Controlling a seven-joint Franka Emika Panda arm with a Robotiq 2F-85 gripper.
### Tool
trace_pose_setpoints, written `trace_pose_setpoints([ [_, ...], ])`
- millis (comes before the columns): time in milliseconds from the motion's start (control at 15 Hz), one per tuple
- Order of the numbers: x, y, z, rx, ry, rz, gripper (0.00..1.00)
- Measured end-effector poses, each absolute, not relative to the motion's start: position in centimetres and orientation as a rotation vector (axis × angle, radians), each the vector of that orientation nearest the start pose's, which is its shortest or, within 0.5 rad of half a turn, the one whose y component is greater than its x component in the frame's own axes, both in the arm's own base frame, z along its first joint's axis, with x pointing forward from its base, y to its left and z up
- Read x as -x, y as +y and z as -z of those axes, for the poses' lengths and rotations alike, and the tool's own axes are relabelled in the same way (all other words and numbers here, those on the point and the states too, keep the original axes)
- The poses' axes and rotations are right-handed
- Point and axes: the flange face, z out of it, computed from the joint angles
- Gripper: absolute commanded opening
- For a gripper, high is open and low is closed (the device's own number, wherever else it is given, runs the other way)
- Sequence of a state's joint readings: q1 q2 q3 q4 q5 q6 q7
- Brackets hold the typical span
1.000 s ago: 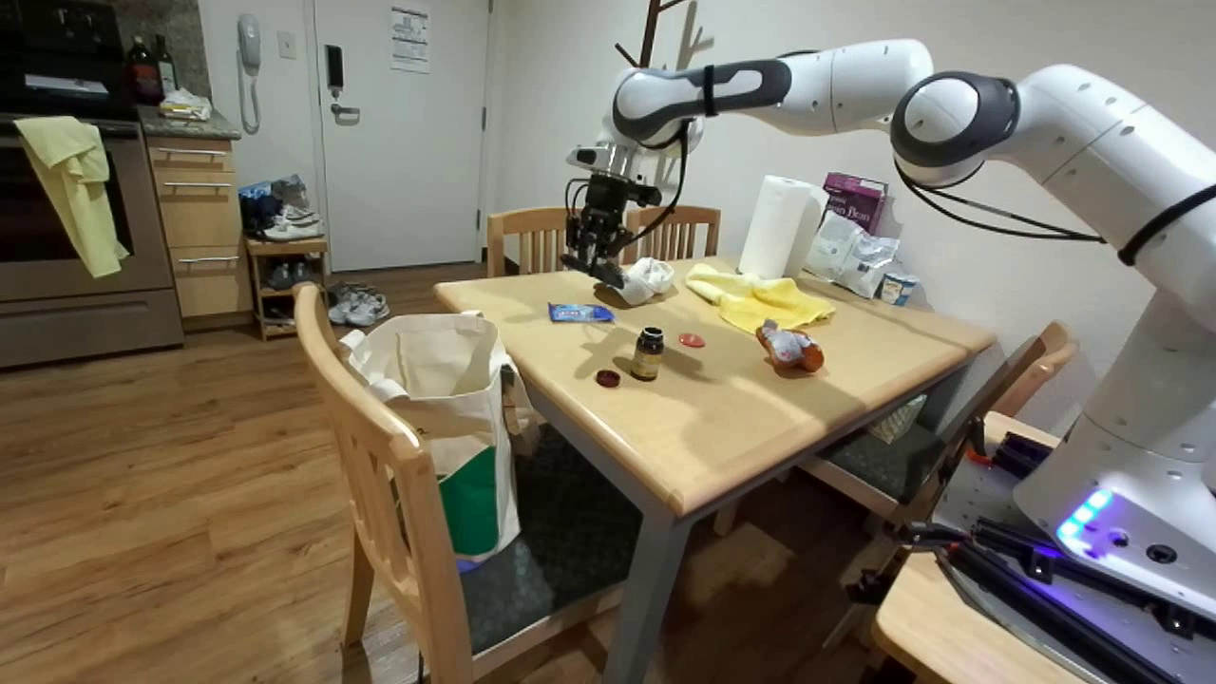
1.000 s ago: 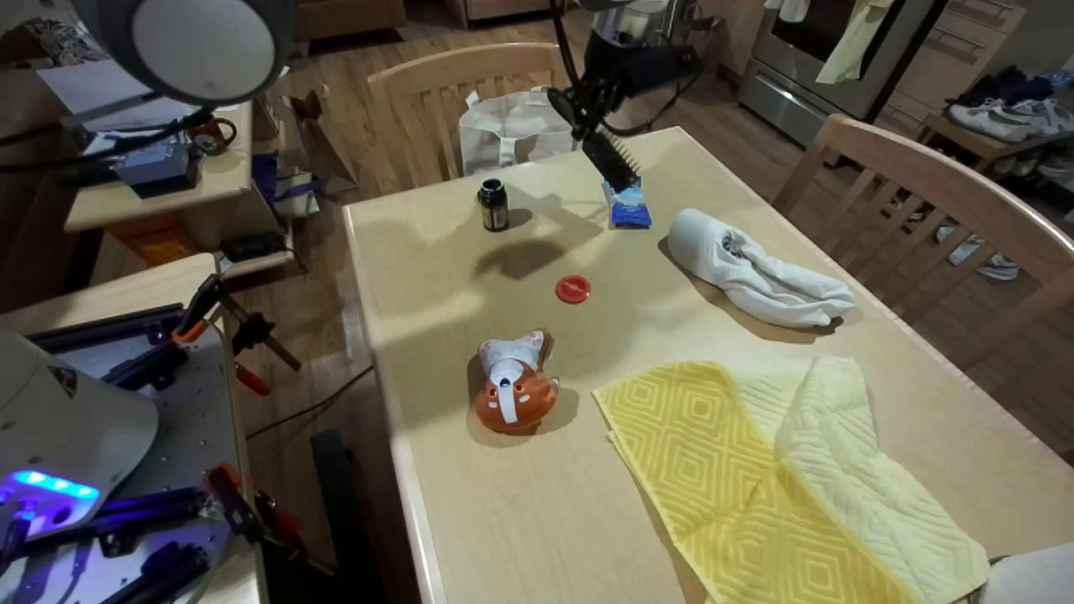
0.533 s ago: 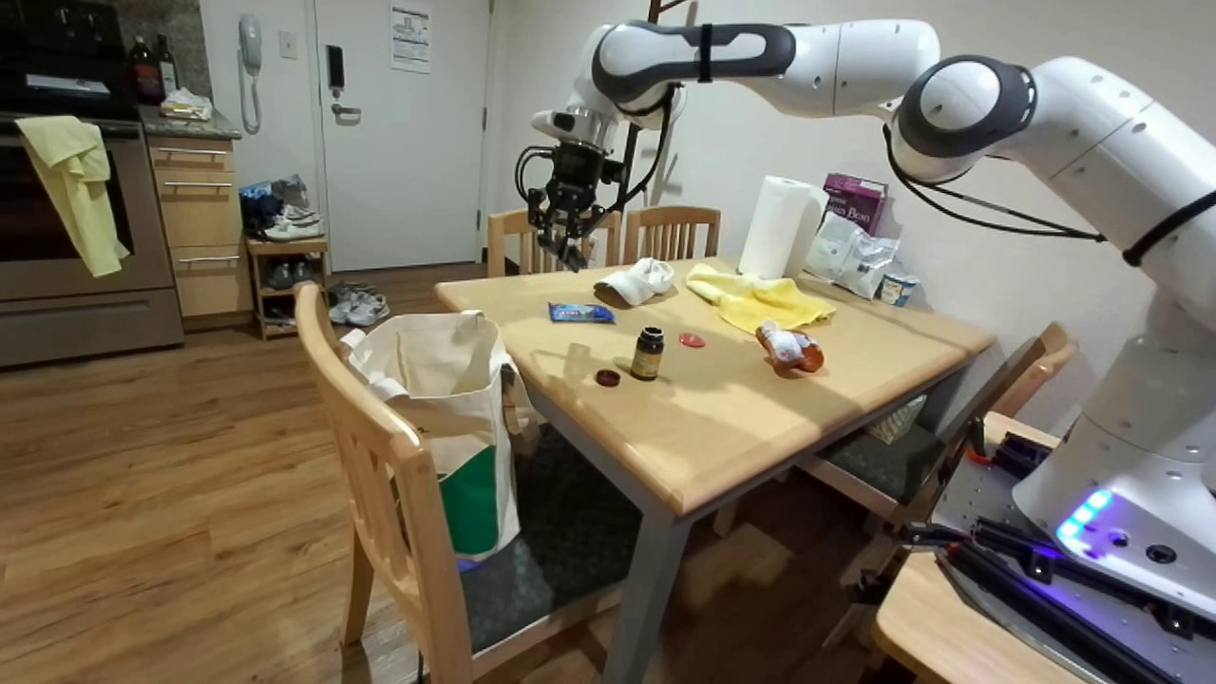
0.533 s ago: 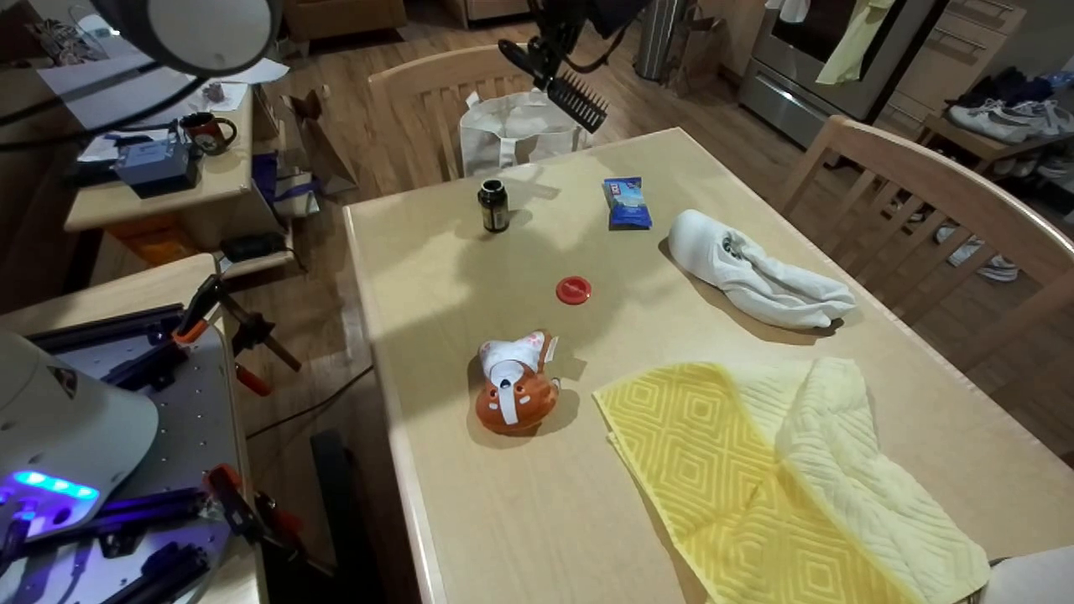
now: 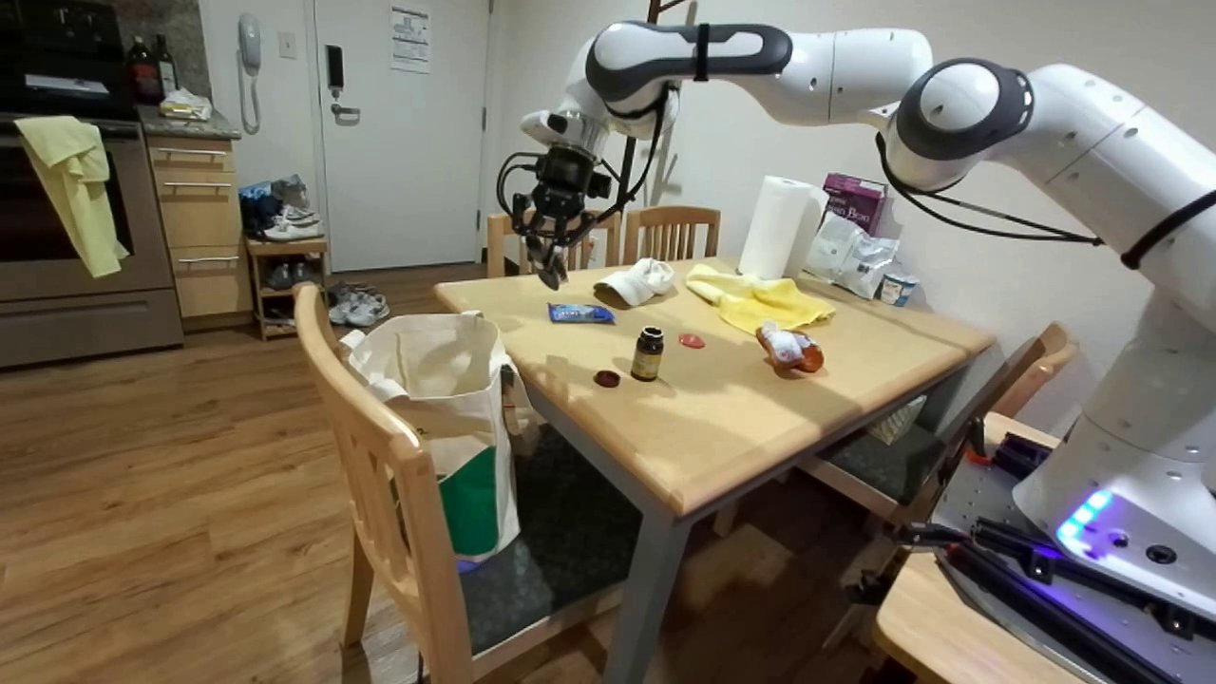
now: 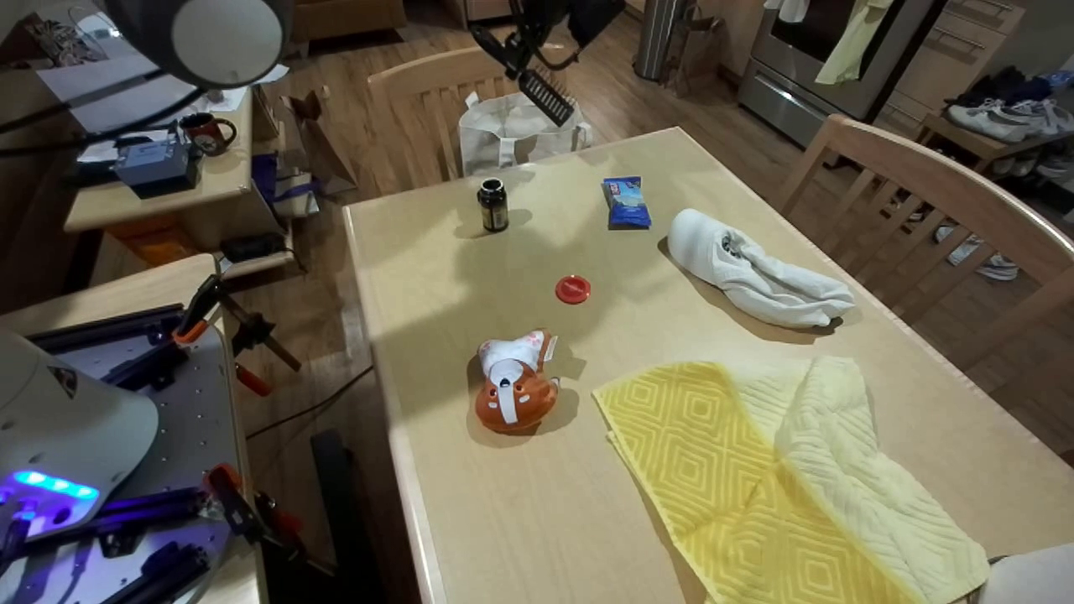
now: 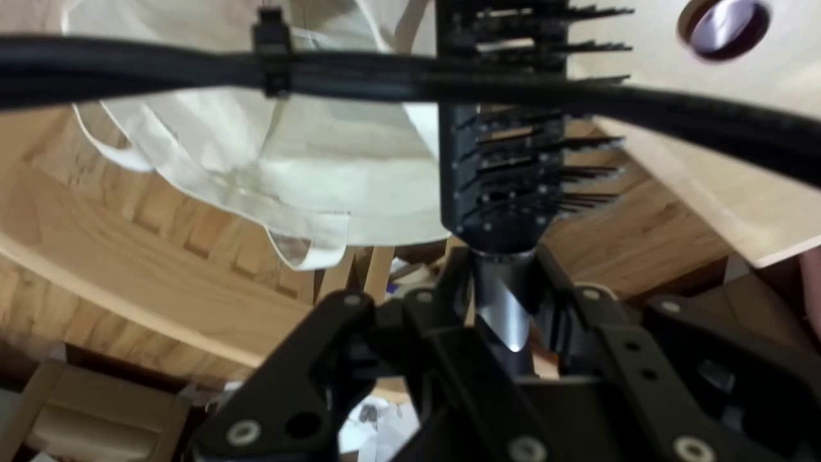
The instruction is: Put the hair brush in the bag
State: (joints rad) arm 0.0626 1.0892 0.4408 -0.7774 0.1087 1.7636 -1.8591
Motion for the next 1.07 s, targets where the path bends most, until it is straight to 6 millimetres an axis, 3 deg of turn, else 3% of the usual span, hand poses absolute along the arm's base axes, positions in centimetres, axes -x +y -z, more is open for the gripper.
trace_pose_setpoints([
  [333, -71.6, 34.4, -29.1, -1.546, 3.271, -0.773, 0.11],
  [400, -70.9, 35.9, -28.8, -1.474, 3.311, -0.797, 0.26],
  [467, -70.5, 36.7, -28.4, -1.455, 3.325, -0.79, 0.26],
  [533, -70.4, 36.9, -28.2, -1.453, 3.328, -0.78, 0.11],
  [800, -70.6, 36.6, -28.2, -1.463, 3.333, -0.82, 0.11],
  [1067, -70.1, 37.8, -28.0, -1.333, 3.407, -1.038, 0.11],
])
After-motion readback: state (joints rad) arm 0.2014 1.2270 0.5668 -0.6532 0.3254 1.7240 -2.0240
